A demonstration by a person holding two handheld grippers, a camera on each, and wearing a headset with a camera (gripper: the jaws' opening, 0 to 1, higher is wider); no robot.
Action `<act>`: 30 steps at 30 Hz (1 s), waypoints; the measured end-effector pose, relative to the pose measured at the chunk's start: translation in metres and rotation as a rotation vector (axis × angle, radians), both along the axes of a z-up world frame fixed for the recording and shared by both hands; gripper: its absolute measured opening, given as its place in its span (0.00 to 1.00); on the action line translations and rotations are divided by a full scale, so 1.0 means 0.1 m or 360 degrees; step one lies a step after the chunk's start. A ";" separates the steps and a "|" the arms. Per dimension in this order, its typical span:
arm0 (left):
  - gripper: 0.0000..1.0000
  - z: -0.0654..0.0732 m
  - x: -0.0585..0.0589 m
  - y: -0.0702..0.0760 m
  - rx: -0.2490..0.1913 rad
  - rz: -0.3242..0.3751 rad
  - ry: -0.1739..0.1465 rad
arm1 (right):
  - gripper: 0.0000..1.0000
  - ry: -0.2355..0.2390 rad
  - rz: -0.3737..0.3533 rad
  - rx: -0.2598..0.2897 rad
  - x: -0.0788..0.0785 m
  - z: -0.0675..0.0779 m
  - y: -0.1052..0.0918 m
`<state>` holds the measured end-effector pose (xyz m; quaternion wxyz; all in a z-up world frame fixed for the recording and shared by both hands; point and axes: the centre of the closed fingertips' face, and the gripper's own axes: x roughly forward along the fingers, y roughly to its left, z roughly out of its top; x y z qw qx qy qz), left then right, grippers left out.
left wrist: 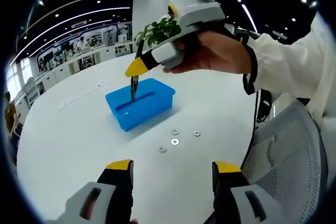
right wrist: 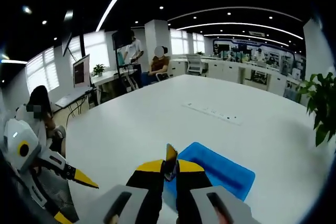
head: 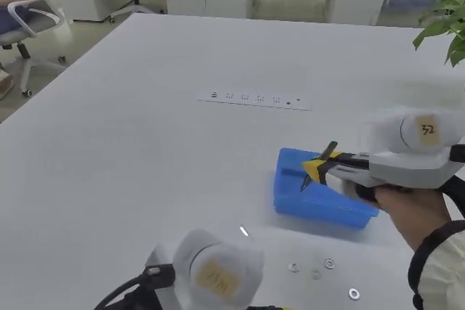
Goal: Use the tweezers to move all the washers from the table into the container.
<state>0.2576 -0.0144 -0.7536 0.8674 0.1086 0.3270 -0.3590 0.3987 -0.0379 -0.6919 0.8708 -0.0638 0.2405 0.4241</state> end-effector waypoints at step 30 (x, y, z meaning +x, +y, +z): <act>0.59 -0.03 -0.03 0.02 0.0031 0.0005 -0.0001 | 0.05 0.0210 0.0031 -0.0049 -0.68 -0.73 0.06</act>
